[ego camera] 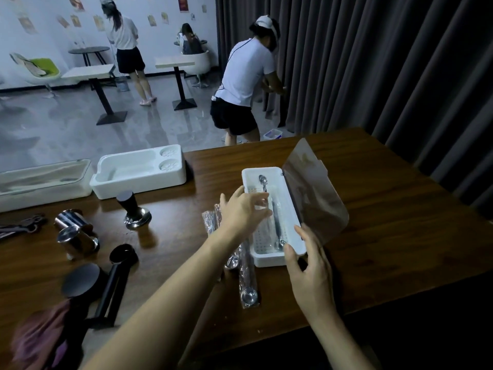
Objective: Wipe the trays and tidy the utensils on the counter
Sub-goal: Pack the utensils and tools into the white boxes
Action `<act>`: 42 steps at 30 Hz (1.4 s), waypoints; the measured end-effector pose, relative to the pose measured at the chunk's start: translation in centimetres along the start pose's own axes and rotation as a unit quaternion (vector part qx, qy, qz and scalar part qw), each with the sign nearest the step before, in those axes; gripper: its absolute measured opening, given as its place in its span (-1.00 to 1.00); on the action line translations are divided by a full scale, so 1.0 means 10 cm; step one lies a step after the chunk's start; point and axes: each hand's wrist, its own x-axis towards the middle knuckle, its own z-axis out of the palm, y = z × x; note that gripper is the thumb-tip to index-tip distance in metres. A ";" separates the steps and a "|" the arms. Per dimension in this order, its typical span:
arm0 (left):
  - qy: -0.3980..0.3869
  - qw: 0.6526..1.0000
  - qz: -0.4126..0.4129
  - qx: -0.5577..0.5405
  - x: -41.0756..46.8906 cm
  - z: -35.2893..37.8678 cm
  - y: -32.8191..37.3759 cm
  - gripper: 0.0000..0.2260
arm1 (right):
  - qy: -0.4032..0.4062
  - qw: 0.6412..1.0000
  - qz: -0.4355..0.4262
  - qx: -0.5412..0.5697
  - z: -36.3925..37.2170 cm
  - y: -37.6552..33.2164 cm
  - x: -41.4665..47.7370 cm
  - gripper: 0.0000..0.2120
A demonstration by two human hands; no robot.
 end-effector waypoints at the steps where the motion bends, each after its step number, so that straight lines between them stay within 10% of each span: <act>1: -0.006 1.000 -0.003 0.029 0.03 0.04 0.00 -0.62 | 0.001 1.000 -0.004 -0.002 0.00 0.01 0.00 -0.45; 13: -0.074 0.982 0.019 0.174 0.09 0.12 0.04 -0.54 | -0.002 1.000 -0.008 0.002 0.00 -0.01 0.01 -0.47; 22: 0.109 0.978 0.001 -0.180 -0.13 0.04 -0.30 -0.68 | 0.006 1.000 -0.013 -0.013 0.01 0.02 0.01 -0.44; 30: 0.104 0.983 -0.151 -0.019 -0.53 -0.15 -1.00 -0.68 | 0.008 1.000 -0.006 -0.013 0.02 -0.01 0.01 -0.48; 42: 0.041 0.988 -0.146 0.026 -0.78 -0.30 -1.00 -0.48 | 0.014 1.000 -0.020 -0.007 0.02 0.03 0.02 -0.46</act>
